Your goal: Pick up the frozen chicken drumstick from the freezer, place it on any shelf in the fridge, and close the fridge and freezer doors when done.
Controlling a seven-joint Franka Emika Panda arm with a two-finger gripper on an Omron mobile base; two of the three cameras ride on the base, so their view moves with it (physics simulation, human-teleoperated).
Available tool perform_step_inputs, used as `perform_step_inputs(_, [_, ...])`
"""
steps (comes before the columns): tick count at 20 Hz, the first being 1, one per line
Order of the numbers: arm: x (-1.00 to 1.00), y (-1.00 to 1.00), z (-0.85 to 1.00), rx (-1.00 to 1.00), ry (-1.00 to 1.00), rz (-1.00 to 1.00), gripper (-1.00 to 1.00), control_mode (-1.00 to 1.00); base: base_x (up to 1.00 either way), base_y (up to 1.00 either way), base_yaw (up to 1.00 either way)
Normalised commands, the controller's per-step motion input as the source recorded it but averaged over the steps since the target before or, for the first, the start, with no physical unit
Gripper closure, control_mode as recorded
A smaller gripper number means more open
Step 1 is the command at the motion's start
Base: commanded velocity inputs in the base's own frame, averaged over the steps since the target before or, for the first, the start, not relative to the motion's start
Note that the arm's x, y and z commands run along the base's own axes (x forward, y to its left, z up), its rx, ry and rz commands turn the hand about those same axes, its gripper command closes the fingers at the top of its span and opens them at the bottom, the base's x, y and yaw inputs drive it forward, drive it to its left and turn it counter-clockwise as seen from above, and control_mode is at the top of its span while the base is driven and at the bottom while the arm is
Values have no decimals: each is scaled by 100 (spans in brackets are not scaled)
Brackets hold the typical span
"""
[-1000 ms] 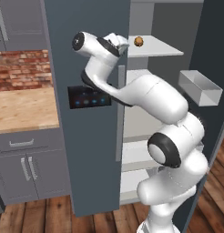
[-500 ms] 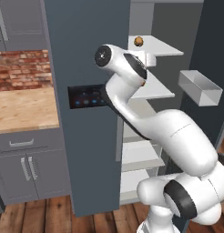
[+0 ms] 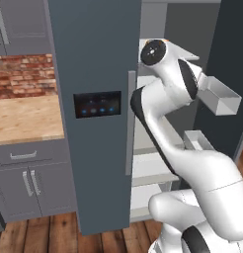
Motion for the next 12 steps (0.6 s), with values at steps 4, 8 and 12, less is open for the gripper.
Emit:
perform_step_inputs(4, [-100, -86, 0, 41, -18, -22, -100, -100, 0, 0, 0])
perform_step_inputs(8, [-99, -92, -1, 40, -28, -15, -100, -100, 0, 0, 0])
perform_step_inputs(12, [-73, -100, -9, 35, -34, -3, -100, -100, 0, 0, 0])
